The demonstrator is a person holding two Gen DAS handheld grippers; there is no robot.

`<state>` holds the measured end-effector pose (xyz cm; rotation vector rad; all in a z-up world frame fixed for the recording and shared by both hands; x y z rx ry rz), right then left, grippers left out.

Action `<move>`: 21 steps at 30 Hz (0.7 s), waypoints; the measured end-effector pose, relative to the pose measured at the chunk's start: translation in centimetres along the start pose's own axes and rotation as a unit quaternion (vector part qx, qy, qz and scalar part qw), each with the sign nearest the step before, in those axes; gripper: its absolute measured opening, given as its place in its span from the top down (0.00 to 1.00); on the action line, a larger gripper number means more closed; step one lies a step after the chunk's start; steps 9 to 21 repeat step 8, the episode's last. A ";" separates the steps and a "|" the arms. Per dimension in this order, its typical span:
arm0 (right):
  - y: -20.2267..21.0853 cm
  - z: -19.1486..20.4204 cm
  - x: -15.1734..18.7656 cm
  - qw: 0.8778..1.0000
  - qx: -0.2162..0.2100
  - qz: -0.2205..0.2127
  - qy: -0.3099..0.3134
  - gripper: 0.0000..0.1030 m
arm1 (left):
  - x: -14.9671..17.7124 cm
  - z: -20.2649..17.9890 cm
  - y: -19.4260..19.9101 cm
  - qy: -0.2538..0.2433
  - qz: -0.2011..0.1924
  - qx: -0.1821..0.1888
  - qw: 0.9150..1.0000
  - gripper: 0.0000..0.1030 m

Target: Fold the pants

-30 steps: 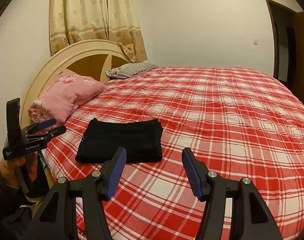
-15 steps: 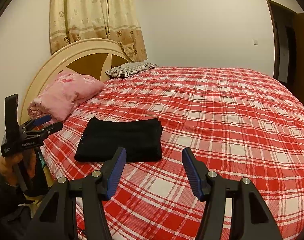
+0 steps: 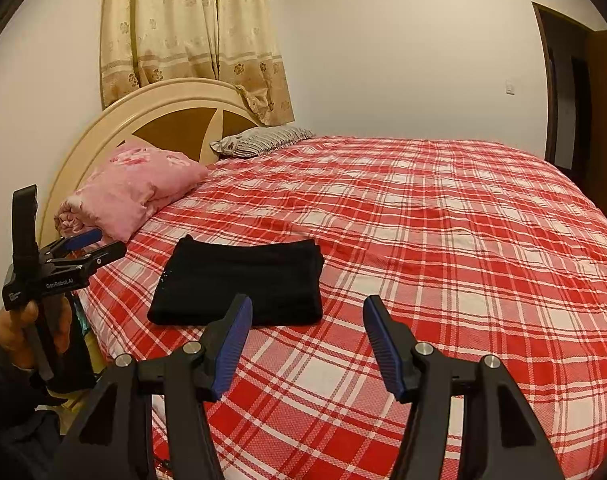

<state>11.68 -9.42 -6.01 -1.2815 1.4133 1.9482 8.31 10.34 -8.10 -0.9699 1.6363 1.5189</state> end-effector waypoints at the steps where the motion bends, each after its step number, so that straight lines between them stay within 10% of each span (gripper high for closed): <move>1: 0.0 0.1 0.0 1.000 0.000 0.001 0.000 0.42 | 0.1 0.1 -0.1 0.001 0.002 0.001 1.000 0.00; 21: -0.2 0.2 0.3 1.000 0.000 0.005 0.002 0.42 | 0.5 0.4 -0.5 0.000 0.007 -0.001 1.000 0.00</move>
Point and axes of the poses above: each gripper's, at about its wrist camera, not at the fingertips, and y roughly against the way its jaws point, z to its left, x to its underside, the point moved 8 cm from there along -y, roughly the way its jaws point, and after that the axes turned 9 degrees about x, right-handed, at the moved point
